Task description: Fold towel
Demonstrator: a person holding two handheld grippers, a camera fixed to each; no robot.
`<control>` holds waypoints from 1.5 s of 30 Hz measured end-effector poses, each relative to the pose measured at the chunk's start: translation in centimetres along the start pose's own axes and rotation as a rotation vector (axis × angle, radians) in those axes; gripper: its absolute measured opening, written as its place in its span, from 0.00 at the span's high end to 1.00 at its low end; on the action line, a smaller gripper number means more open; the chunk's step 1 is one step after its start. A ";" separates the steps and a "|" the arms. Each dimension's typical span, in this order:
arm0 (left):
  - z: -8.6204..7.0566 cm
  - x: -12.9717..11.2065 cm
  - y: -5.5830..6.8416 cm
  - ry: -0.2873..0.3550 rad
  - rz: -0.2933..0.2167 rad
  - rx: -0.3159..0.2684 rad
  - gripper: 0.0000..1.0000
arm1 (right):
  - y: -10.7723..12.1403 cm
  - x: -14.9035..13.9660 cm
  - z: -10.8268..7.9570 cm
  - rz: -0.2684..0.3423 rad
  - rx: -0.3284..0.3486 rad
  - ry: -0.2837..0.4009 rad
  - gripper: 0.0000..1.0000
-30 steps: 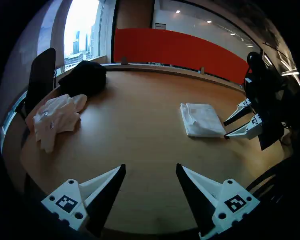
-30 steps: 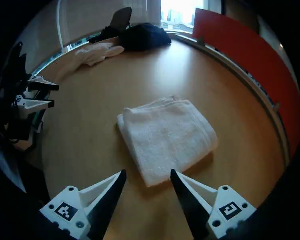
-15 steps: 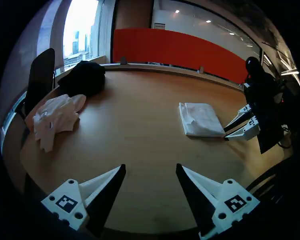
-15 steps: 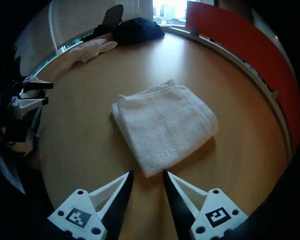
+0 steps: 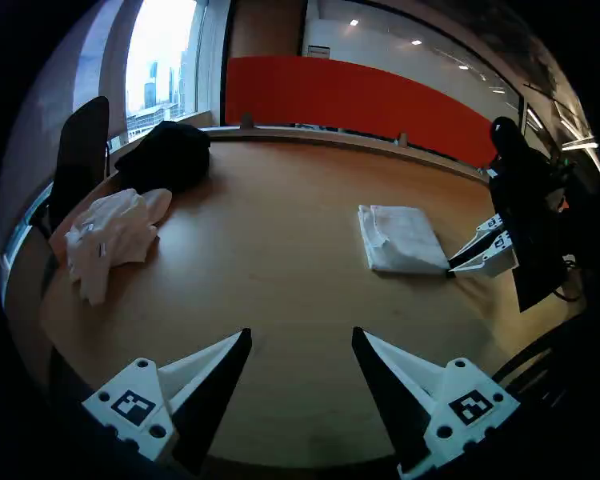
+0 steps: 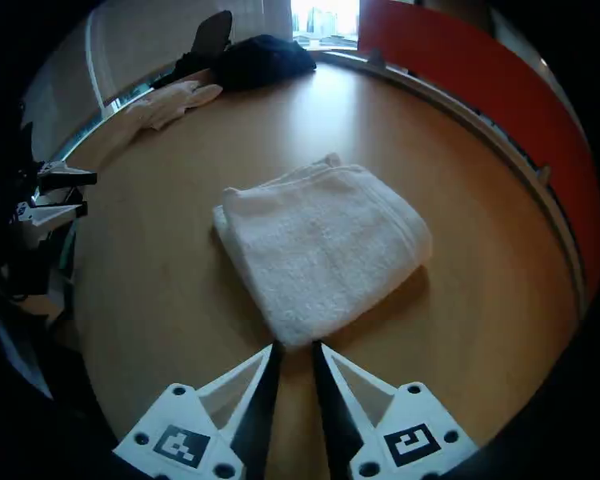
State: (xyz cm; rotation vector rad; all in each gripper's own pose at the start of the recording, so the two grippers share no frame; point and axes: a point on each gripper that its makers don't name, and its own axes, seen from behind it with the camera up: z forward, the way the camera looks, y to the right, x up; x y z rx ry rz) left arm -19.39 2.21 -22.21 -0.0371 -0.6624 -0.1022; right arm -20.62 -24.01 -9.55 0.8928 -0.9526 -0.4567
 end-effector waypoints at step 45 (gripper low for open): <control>0.5 3.0 0.7 0.018 0.064 -0.030 0.07 | 5.6 16.1 -11.7 -0.123 -0.127 0.304 0.97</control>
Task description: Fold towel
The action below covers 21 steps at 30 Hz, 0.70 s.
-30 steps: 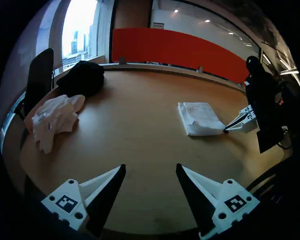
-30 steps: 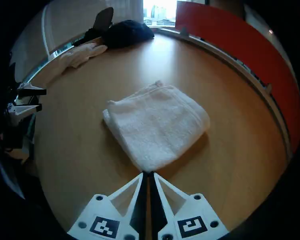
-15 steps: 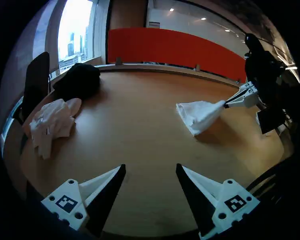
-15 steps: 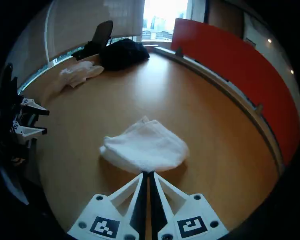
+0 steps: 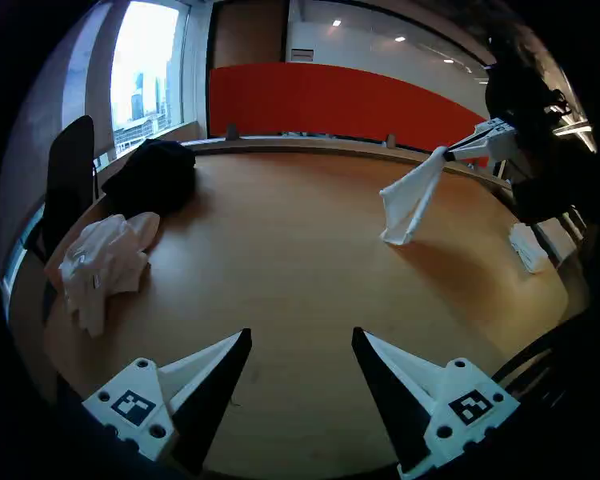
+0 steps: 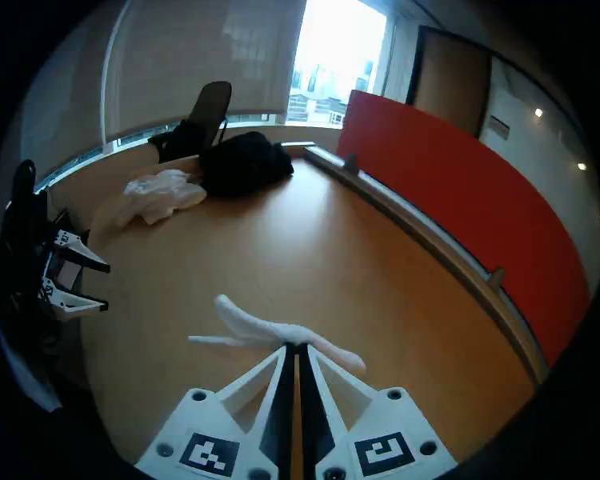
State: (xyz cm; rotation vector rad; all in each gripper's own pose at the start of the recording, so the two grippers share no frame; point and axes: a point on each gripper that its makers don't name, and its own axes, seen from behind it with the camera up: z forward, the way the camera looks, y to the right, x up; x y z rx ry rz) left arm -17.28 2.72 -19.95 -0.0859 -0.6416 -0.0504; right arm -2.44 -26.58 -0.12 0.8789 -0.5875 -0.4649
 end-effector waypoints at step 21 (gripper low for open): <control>0.3 1.5 0.1 0.018 0.008 -0.008 0.07 | 5.4 -0.8 -5.4 0.046 -0.027 0.016 0.97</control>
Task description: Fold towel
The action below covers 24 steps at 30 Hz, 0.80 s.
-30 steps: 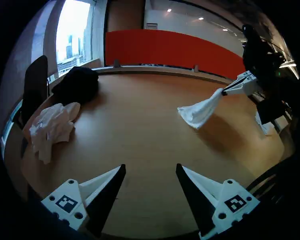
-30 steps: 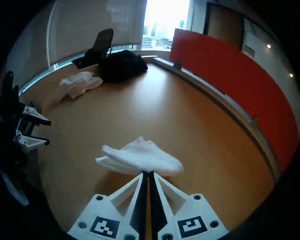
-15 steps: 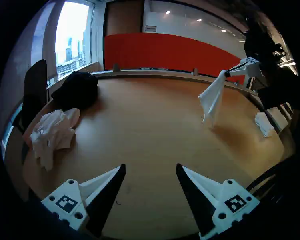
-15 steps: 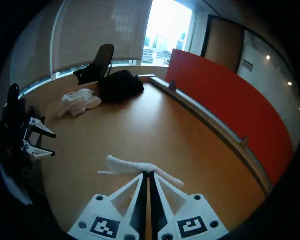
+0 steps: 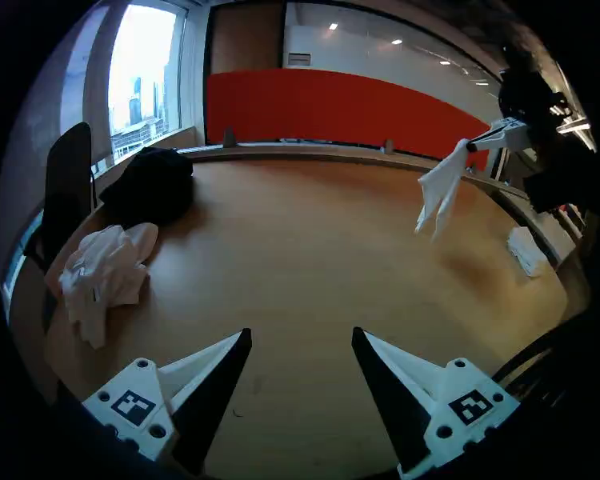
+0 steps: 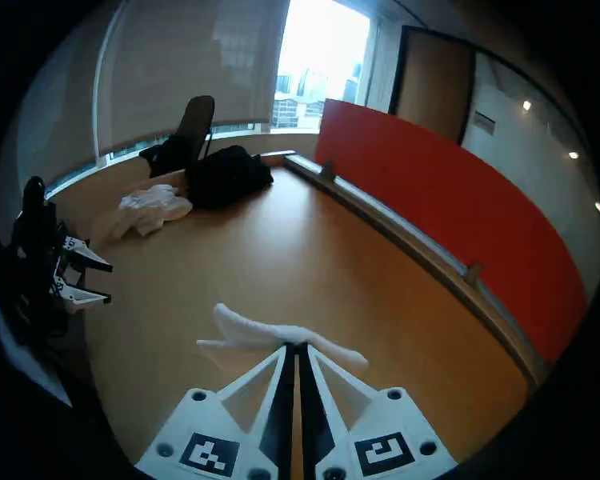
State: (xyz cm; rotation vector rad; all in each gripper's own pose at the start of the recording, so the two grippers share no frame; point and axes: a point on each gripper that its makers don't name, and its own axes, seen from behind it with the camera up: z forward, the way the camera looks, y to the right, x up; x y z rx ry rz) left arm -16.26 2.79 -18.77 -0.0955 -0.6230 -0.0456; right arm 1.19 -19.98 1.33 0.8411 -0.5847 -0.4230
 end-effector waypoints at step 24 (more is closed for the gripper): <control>0.7 0.8 0.4 -0.005 -0.015 0.001 0.07 | 9.3 -6.3 -8.4 0.077 -0.085 -0.051 0.97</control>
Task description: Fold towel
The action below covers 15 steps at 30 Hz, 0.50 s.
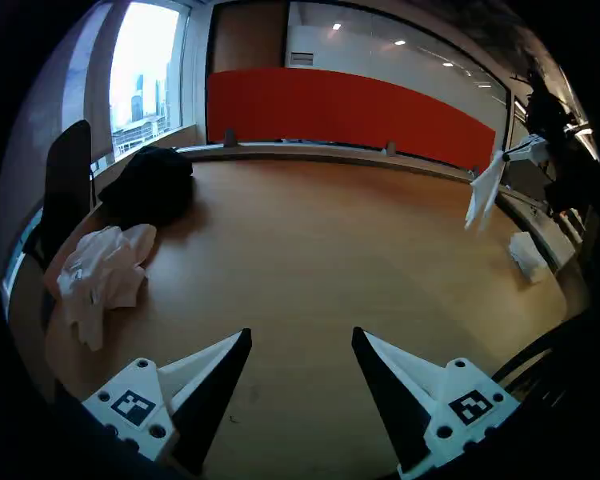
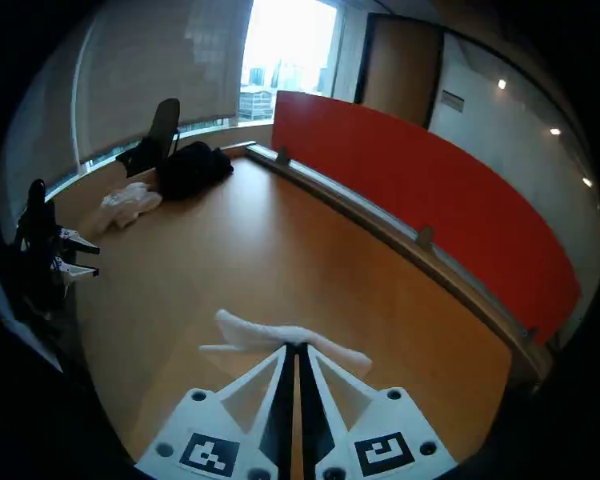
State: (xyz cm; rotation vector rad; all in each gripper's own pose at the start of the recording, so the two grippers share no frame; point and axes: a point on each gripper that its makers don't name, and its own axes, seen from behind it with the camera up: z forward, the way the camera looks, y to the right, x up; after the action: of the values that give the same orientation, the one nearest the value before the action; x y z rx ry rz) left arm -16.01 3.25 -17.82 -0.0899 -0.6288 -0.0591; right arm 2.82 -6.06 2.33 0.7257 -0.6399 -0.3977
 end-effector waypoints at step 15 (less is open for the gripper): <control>-0.1 -0.1 1.0 -0.012 0.016 -0.004 0.07 | 6.0 -5.5 -4.0 0.029 -0.064 -0.085 0.97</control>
State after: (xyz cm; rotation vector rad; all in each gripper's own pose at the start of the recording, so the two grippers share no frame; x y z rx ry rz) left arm -15.99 4.23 -18.05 -0.0990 -0.6402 -0.0448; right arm 2.10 2.94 2.19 0.6405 -0.7134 -0.4224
